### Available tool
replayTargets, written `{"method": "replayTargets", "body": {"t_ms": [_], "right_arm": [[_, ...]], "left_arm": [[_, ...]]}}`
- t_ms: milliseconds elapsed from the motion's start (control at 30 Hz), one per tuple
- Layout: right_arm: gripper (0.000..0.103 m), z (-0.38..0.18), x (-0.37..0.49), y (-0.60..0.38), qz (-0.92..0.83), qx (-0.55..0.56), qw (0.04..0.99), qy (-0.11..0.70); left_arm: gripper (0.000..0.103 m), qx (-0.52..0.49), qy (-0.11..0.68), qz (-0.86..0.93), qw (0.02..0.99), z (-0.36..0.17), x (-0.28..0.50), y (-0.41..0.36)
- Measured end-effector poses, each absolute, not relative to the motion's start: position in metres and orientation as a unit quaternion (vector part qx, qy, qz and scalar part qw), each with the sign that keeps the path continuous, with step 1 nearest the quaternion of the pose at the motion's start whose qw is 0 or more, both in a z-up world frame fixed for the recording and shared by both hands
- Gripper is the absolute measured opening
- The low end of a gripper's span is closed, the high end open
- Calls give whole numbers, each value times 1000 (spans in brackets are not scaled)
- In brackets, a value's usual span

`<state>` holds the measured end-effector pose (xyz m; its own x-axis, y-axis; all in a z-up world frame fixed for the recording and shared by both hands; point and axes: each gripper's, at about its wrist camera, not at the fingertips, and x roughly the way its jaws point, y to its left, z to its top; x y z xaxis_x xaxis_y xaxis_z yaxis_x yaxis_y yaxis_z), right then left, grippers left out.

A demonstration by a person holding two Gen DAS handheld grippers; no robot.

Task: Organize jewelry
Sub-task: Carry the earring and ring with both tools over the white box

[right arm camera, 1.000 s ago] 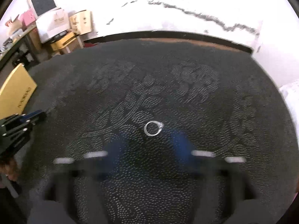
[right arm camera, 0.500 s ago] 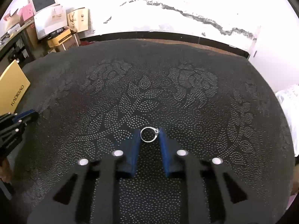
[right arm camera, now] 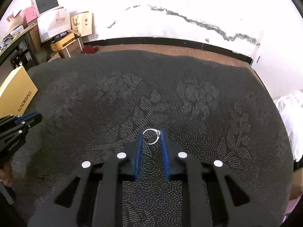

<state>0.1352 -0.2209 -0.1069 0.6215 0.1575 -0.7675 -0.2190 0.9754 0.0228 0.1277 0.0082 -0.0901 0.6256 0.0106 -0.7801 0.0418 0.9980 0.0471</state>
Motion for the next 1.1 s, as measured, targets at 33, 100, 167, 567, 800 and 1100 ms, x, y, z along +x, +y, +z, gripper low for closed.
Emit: {"method": "replayTargets", "body": {"t_ms": [33,100,167,567,800,1100], "right_arm": [[19,-101,133,-217,108,-37,901,419],[19,-88,130,-210,114,-38,904,411],[19,-75,124,-199,122,-38,906,403],[19,-3,83,-106,183,-68,914,355],[19,28,58,-18,235,-81,907,341],[19,56,22,120,308,-118,886,325]], "left_arm": [[14,28,432,-7,902,-85,126,10],[14,25,429,-6,903,-79,123,13],[14,24,427,-1,904,-68,118,17],[14,4,413,35,910,5,74,76],[14,-21,400,72,914,37,35,151],[14,-63,387,126,911,52,-8,246]]}}
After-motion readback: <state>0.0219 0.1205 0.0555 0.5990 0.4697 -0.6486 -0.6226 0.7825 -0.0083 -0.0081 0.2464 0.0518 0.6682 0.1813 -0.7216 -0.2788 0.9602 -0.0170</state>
